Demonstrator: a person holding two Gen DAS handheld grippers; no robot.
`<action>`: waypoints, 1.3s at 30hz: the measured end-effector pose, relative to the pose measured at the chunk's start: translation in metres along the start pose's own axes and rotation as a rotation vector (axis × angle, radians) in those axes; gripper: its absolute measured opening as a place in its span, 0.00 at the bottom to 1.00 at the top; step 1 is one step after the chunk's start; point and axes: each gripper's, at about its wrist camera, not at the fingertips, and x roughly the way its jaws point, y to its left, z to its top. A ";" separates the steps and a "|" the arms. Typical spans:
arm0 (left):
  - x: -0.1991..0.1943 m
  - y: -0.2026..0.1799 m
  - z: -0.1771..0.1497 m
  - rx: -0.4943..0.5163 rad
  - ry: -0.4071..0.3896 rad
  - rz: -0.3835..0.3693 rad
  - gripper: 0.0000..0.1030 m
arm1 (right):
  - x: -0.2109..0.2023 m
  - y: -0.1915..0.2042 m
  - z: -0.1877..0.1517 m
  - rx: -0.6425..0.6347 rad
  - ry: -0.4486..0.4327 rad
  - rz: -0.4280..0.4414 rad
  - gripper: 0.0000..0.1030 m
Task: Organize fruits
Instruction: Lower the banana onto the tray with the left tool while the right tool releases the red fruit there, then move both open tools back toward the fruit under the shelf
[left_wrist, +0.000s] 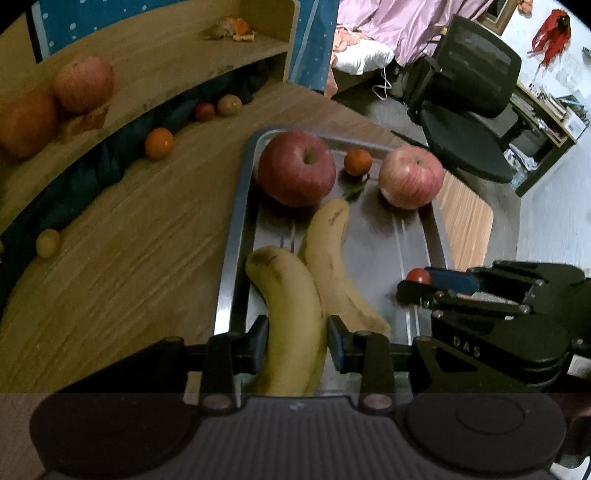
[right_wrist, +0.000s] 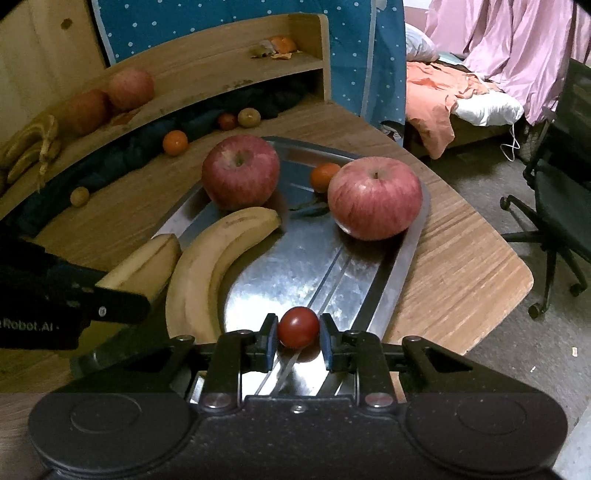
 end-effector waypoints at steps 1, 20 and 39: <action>0.001 0.000 -0.002 0.003 0.009 0.004 0.37 | 0.000 0.001 -0.001 0.001 0.000 -0.003 0.28; -0.053 0.018 -0.014 -0.053 -0.100 0.046 0.97 | -0.065 0.016 -0.014 0.020 -0.079 -0.051 0.96; -0.088 0.105 -0.066 -0.320 -0.090 0.243 1.00 | -0.087 0.042 -0.043 0.050 0.230 -0.004 0.99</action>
